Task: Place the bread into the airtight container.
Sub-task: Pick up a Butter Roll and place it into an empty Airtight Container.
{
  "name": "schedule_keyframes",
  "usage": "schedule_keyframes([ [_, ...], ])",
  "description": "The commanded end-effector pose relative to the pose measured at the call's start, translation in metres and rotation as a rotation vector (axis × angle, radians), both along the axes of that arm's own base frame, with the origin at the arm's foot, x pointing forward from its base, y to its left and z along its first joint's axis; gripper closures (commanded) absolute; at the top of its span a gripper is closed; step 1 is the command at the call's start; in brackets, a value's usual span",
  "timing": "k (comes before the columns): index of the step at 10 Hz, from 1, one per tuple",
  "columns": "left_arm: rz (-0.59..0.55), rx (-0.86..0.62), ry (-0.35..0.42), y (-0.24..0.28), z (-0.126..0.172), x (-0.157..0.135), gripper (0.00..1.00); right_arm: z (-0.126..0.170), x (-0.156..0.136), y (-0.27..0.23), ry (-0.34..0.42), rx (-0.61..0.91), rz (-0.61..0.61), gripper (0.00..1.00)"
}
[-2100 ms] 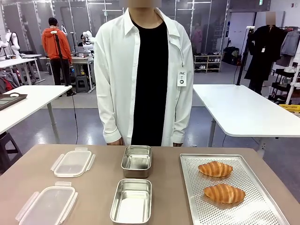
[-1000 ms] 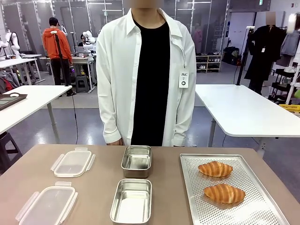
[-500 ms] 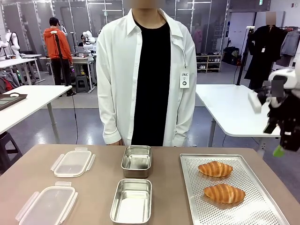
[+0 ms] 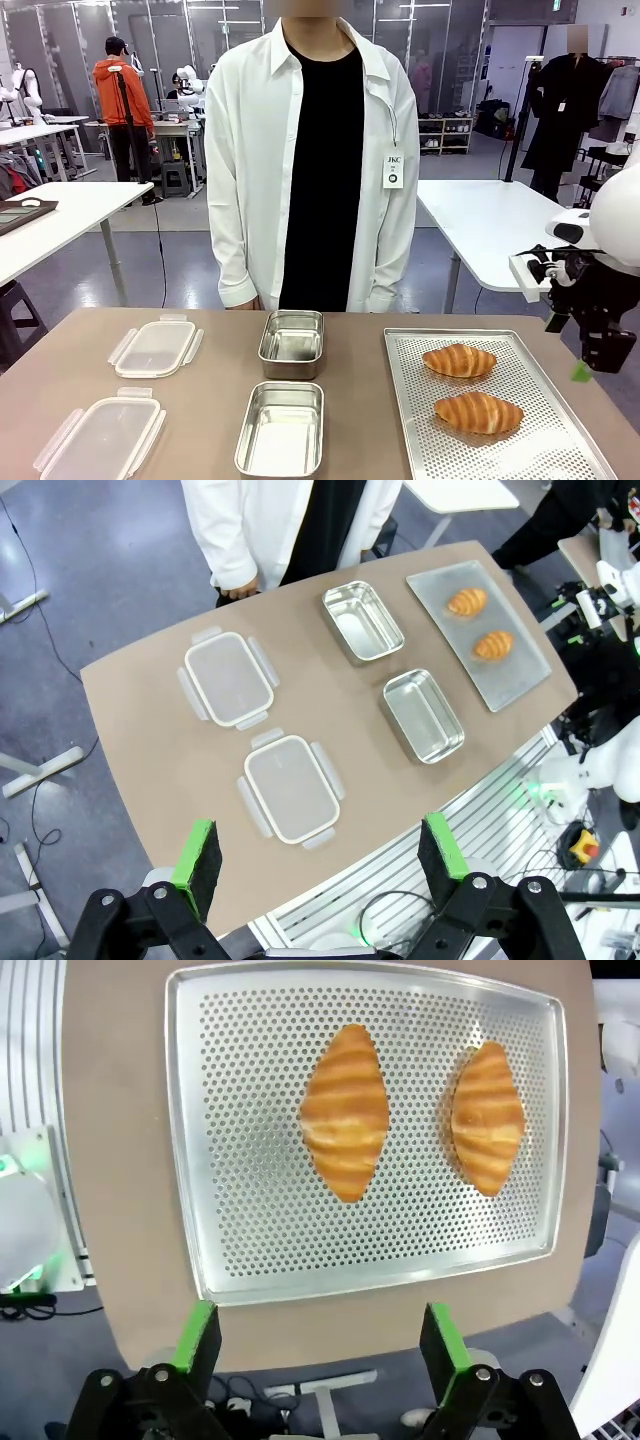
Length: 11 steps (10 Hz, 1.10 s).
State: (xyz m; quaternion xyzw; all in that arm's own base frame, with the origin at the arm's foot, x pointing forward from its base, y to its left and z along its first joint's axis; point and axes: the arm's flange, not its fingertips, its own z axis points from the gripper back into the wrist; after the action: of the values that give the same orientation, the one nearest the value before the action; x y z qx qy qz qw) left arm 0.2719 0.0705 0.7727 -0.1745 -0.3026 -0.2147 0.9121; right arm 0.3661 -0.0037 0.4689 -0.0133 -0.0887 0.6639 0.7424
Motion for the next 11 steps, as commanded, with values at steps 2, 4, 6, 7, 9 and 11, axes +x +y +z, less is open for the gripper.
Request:
schedule_keyframes([
  [2,-0.020,0.002,-0.005,0.000,0.001,-0.001,0.00,0.010,-0.002,-0.001,-0.020,0.007,0.000,0.00],
  [4,-0.020,0.002,-0.005,0.000,0.001,-0.001,0.00,0.010,-0.002,-0.001,-0.020,0.007,0.000,0.00],
  [6,-0.020,0.002,-0.005,0.000,0.001,-0.001,0.00,-0.007,0.003,0.010,-0.018,-0.015,0.046,0.00],
  [7,-0.020,0.002,-0.005,0.000,0.001,-0.001,0.00,-0.018,0.006,0.015,-0.004,-0.041,0.052,0.00],
  [9,-0.020,0.002,-0.005,0.000,0.001,-0.001,0.00,-0.038,0.013,0.022,-0.007,-0.040,0.067,0.00],
  [11,-0.020,0.002,-0.005,0.000,0.001,-0.001,0.00,-0.068,0.021,0.034,0.008,-0.066,0.090,0.00],
])
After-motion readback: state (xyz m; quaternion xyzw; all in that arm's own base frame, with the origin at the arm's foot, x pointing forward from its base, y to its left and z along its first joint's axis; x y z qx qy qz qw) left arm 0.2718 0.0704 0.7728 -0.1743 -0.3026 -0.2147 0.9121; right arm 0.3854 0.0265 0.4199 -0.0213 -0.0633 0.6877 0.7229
